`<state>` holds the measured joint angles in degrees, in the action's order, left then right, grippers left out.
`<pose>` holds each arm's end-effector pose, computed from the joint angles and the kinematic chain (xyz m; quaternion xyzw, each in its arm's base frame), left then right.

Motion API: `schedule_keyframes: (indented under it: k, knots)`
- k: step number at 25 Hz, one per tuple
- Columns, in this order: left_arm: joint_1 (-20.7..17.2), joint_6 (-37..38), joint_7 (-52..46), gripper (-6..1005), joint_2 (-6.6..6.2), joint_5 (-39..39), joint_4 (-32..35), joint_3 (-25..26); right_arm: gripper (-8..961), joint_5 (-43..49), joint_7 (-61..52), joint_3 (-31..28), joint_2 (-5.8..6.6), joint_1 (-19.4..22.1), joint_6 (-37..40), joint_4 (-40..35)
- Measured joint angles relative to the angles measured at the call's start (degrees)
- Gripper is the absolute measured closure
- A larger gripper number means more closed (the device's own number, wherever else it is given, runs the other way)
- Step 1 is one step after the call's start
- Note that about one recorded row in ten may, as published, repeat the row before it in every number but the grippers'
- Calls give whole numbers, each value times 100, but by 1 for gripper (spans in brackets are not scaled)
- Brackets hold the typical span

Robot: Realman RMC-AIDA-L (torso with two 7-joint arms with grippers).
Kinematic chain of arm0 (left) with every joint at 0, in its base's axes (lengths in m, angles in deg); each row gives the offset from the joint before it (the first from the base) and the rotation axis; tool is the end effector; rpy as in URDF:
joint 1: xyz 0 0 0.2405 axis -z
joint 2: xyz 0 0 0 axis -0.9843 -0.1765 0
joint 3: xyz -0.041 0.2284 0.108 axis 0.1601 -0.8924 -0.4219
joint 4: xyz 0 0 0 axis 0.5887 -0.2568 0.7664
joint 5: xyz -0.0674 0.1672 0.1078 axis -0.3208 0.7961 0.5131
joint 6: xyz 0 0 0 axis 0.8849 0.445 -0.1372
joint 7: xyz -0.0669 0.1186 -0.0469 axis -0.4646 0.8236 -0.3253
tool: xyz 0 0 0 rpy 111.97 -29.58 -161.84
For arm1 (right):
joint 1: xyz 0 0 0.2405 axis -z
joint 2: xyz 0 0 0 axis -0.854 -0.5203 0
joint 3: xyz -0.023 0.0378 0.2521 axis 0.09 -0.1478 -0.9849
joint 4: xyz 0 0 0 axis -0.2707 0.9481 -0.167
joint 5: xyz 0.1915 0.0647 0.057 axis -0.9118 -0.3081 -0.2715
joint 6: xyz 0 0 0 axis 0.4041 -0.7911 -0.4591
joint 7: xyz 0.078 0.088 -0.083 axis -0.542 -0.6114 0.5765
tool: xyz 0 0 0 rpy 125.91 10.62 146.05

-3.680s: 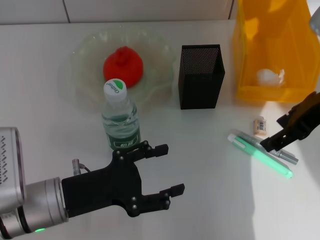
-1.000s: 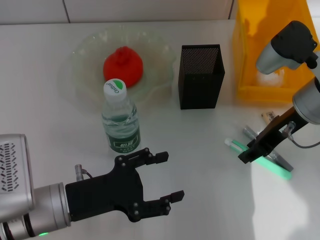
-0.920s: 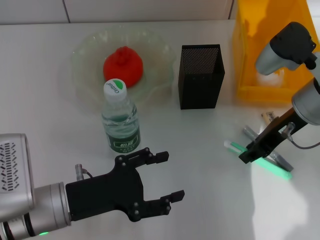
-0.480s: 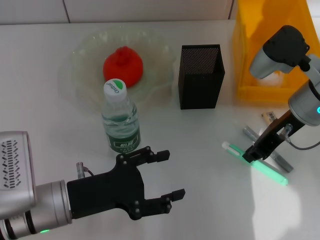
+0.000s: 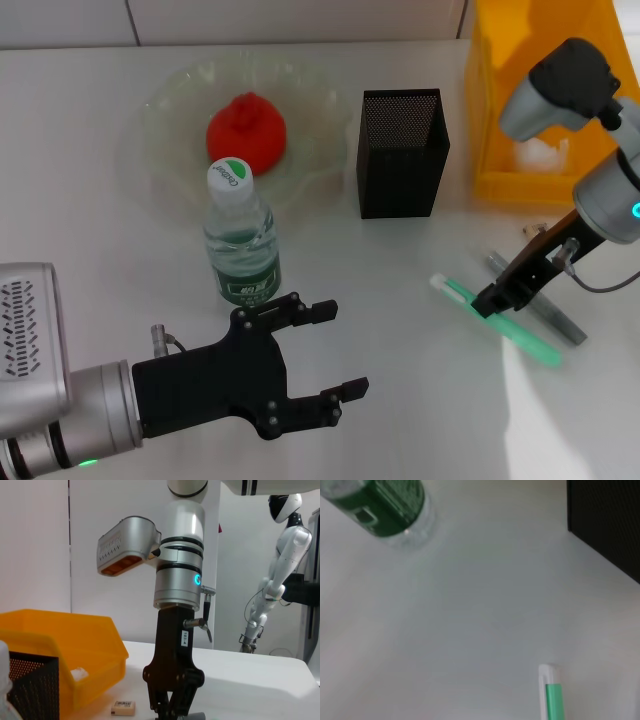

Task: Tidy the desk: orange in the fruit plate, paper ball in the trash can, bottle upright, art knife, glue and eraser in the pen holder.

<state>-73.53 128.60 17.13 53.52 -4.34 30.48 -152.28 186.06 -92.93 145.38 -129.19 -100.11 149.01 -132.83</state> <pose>-0.2564 0.2188 -0.0780 -0.9402 -0.0707 -0.3101 0.1218 0.2126 0.3546 -0.0233 -0.9133 0.3545 -0.1904 0.0628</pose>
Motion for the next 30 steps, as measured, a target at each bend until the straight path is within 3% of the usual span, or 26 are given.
schedule_keyframes:
  k: [7, 10, 11, 12, 15, 16, 17, 19, 24, 30]
  knots:
    - [4, 6, 0, 211, 1, 0, 4, 3, 870, -293, 23, -730, 27, 130, 389, -563]
    - [7, 6, 2, 211, -4, 1, 8, 3, 872, -305, 4, -1166, 28, 259, 528, -1138]
    - [14, 0, 5, 211, -7, 4, 8, 0, 873, -402, 2, -1634, 31, 338, 572, -1610]
    - [14, 0, 5, 211, -7, 4, 8, 0, 872, -402, 2, -1634, 31, 338, 572, -1610]
    - [19, 11, 8, 211, -15, 7, 16, -4, 871, -907, 63, -2231, 42, 450, 442, -2046]
    - [23, 22, 8, 211, -17, 9, 17, 0, 870, -1568, 176, -2533, 48, 568, 146, -2171]
    - [23, 22, 8, 211, -17, 9, 17, 0, 870, -1568, 176, -2533, 48, 568, 146, -2171]
    - [30, 6, 8, 211, -17, 10, 9, -4, 868, -2600, 506, -2618, 41, 753, -477, -2013]
    - [43, 12, 9, 211, -18, 10, 6, 25, 866, -3450, 1190, -2579, 21, 790, -1098, -1416]
    - [59, 5, 9, 211, -14, 10, 1, 41, 862, -5093, 3559, -2624, 16, 806, -1405, 329]
